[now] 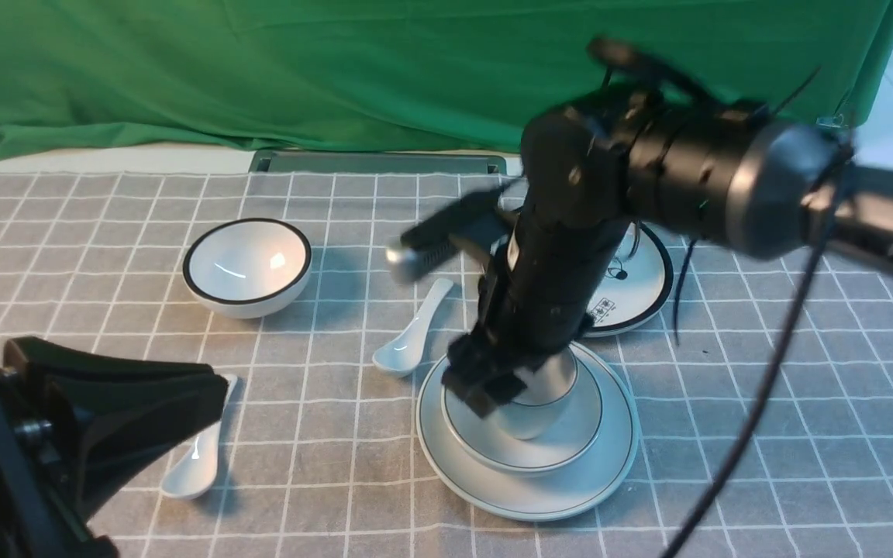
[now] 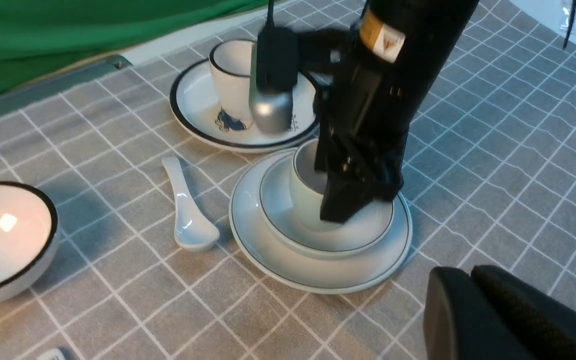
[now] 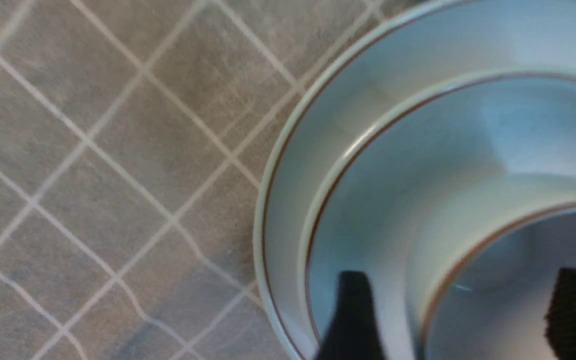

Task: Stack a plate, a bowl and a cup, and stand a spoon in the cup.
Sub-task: Use the right arm to put the blue teacup into the blue rice bowl in the middle, then use the left arm to grab a blue soup spoon

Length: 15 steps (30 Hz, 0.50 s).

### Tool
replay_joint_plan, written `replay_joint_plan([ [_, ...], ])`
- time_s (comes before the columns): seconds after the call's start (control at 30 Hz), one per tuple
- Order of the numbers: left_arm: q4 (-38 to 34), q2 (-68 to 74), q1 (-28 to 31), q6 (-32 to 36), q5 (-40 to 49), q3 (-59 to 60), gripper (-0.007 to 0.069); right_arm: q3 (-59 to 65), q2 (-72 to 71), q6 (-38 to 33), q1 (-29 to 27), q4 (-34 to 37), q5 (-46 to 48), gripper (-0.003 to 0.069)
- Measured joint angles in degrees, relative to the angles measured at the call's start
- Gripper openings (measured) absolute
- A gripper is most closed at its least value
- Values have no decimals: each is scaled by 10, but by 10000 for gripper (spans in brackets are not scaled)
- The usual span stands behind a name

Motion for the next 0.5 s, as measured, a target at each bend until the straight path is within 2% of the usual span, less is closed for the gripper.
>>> replay_joint_plan([
  [0.07,5,27,0,-19,9,-5,17,-10,-31,-1,0,-4,10,536],
  [0.13,18,70,0,-41,18,-17,17,-14,-72,-1,0,-22,28,473],
  [0.33,40,194,0,-80,46,-70,17,21,-191,19,0,-103,68,171],
  [0.37,40,194,0,-80,46,-72,17,23,-199,19,0,-105,69,163],
  [0.43,42,244,0,-82,47,-96,17,55,-244,34,0,-125,75,84],
  [0.5,43,261,0,-82,47,-107,17,71,-268,41,0,-132,77,68],
])
